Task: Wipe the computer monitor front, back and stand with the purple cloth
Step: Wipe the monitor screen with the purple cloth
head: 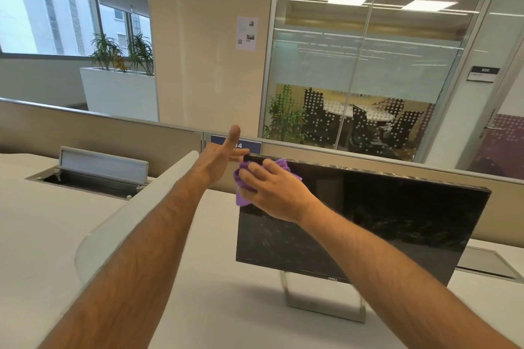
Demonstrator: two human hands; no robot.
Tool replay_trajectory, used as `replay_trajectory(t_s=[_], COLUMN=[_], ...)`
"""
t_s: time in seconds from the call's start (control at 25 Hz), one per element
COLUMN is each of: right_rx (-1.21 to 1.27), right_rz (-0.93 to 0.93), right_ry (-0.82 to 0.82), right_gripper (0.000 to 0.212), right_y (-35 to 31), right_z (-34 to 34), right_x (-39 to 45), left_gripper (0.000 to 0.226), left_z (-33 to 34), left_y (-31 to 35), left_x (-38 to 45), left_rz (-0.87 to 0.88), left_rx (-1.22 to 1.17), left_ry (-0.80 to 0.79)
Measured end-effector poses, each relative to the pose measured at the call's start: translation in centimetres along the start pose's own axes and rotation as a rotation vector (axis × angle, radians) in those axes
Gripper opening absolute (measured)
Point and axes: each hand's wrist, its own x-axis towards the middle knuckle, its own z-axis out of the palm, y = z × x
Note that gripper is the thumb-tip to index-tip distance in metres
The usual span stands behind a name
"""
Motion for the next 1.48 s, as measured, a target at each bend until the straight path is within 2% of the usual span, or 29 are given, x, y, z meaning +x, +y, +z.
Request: replay_trajectory(t_s=[0.08, 0.12, 0.24, 0.28, 0.36, 0.44, 0.48, 0.52, 0.6, 0.64, 0.68, 0.76, 0.84, 0.88, 1.0, 1.04, 1.16, 1.2, 1.28, 1.32, 1.48], right_rx=[0.079, 0.07, -0.013, -0.021, 0.02, 0.097, 0.099, 0.085, 0.04, 0.025, 0.019, 0.069, 0.13, 0.12, 0.038, 0.043, 0.16, 0.141, 0.054, 0.033, 0.163], right_rz=[0.199, 0.2, -0.091, -0.103, 0.055, 0.263, 0.27, 0.203, -0.013, -0.065, -0.053, 0.112, 0.25, 0.214, -0.054, -0.029, 0.228, 0.188, -0.03, -0.066, 0.22], right_ry=[0.039, 0.036, -0.062, -0.071, -0.011, 0.019, 0.022, 0.015, -0.05, -0.085, -0.089, -0.061, -0.031, -0.036, -0.088, -0.091, -0.062, -0.079, -0.113, -0.101, -0.088], right_gripper=[0.047, 0.046, 0.052, 0.053, 0.053, 0.053, 0.054, 0.055, 0.059, 0.06, 0.062, 0.061, 0.06, 0.059, 0.061, 0.061, 0.06, 0.061, 0.062, 0.062, 0.059], right_y=[0.4, 0.1, -1.3, -1.4, -0.8, -0.6, -1.0, -1.5, -2.8, -3.2, -3.1, -2.6, -2.3, -2.6, -3.7, -3.6, -3.0, -3.3, -4.2, -4.2, -2.5], right_z=[-0.6, -0.6, 0.0, 0.0, 0.3, 0.2, 0.3, 0.8, 1.3, 1.1, 1.1, 1.1, 1.0, 1.3, 1.4, 1.3, 1.1, 1.3, 1.6, 1.4, 0.7], right_x=[0.5, 0.6, -0.3, -0.6, -0.7, -0.7, -0.8, -1.1, -2.1, -2.5, -2.5, -2.2, -2.0, -2.0, -2.7, -2.8, -2.5, -2.5, -3.2, -3.5, -3.3], left_gripper=[0.137, 0.136, 0.139, 0.139, 0.135, 0.113, 0.096, 0.082, 0.075, 0.07, 0.059, 0.038, 0.042, 0.046, 0.05, 0.051, 0.051, 0.051, 0.054, 0.055, 0.055], left_z=[0.0, 0.0, 0.1, 0.2, 0.5, 0.6, 0.7, 0.7, 0.7, 0.6, 0.7, 0.9, 0.8, 0.7, 0.7, 0.7, 0.8, 0.8, 0.9, 1.0, 1.3], left_y=[0.1, 0.2, 0.2, 0.1, -0.1, -0.1, -0.1, -0.2, -0.6, -0.7, -0.8, -0.5, -0.1, 0.0, 0.3, 0.4, 0.6, 0.5, 0.2, 0.1, 0.0], left_x=[0.1, 0.0, -0.3, -0.3, -0.3, -0.3, -0.3, -0.3, -0.2, -0.2, -0.1, -0.1, -0.4, -0.5, -1.0, -1.0, -1.1, -1.0, -1.1, -1.2, -1.3], left_rz=[-0.002, -0.003, 0.016, 0.026, 0.047, 0.056, 0.056, 0.061, 0.1, 0.123, 0.14, 0.157, 0.162, 0.159, 0.174, 0.181, 0.177, 0.172, 0.168, 0.171, 0.181], left_rx=[-0.008, -0.007, 0.016, 0.026, 0.025, 0.06, 0.08, 0.101, 0.166, 0.215, 0.269, 0.414, 0.57, 0.636, 0.773, 0.792, 0.796, 0.785, 0.775, 0.783, 0.818], left_ry=[0.0, -0.001, 0.003, 0.011, 0.029, 0.039, 0.041, 0.041, 0.063, 0.077, 0.091, 0.092, 0.068, 0.064, 0.066, 0.068, 0.065, 0.065, 0.074, 0.079, 0.089])
